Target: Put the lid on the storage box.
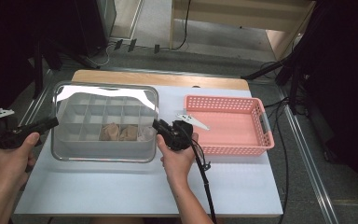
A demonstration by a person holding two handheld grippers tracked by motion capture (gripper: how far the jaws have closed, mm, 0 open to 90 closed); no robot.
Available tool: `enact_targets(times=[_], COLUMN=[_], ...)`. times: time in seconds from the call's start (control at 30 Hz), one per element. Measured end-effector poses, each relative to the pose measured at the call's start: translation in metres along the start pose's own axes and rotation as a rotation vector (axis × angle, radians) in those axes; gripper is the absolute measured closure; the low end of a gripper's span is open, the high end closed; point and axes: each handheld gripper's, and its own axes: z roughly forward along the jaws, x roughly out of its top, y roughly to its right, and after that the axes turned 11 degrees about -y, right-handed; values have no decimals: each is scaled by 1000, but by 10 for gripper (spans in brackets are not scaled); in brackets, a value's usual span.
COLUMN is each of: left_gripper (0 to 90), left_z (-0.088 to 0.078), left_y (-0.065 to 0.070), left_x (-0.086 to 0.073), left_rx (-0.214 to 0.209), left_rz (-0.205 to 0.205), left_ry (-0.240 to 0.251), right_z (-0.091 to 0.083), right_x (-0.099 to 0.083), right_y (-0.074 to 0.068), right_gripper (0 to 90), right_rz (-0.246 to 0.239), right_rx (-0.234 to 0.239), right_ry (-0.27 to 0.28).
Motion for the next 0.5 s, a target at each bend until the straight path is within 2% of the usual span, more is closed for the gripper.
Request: enact_targets(times=[0.27, 0.5], left_gripper=[680, 679], left_z=[3, 6], left_y=[-1, 0], left_x=[9, 25], left_rx=[11, 17], left_rz=[1, 2], left_ry=[1, -7], right_z=[7, 12], right_x=[9, 20], right_y=[0, 0], right_gripper=[727, 721], right_rz=[-6, 2], right_rx=[-15, -22], right_ry=[-8, -7])
